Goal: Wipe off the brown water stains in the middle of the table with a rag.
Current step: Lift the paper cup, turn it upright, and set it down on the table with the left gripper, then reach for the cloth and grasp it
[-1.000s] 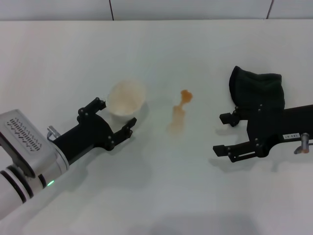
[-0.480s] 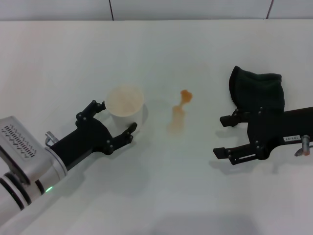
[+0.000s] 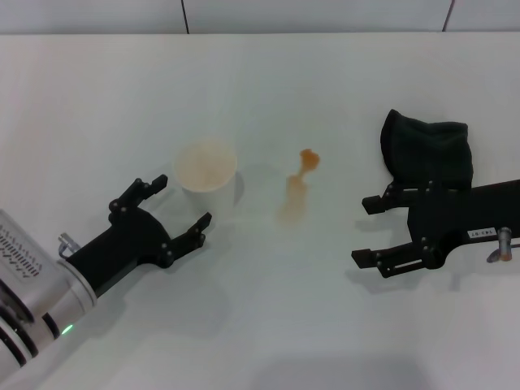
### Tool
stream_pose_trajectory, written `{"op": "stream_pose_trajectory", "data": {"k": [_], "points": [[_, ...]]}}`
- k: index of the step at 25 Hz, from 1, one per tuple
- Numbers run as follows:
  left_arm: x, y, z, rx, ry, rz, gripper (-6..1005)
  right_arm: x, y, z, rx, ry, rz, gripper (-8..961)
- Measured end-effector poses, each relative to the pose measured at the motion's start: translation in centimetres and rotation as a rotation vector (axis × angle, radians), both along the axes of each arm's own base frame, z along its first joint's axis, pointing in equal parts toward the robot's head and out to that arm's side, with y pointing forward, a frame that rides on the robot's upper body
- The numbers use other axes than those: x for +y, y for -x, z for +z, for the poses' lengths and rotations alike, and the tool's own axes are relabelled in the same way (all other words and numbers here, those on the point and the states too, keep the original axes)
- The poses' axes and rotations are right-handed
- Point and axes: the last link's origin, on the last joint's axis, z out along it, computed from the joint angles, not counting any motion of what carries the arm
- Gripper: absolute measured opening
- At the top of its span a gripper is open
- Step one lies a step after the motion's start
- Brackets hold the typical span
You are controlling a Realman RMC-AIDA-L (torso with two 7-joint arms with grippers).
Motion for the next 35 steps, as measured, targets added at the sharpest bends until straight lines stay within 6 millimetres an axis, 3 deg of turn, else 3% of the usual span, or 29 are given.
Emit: {"op": "stream_pose_trajectory", "data": {"k": [9,13,22,26,35], "points": [[-1.8,0.6,0.0,-0.019,0.003,0.003,887,-0.1,0.1,-0.2,-0.004,0.007,0.007,854],[-2.9,0.3,1.0,-0.08,-0.024,-0.039,888,-0.1,0.2,-0.2,-0.005,0.008,0.007,854],[-3.8,0.0,5.4,-0.234,-0.138,-0.121,888,0.0,0.3,-0.4,-0.006,0.01,0.012,854],[-2.6,-0.1,7.9,-0.285,-0.162,-0.134,888,0.1,0.4,-0.3,0.0,0.004,0.008,854],[1.0,-0.6,15.4,-0.28,-0.022,-0.1,888,0.5,1.1,0.0,0.053,-0.013,-0.026,854]]}}
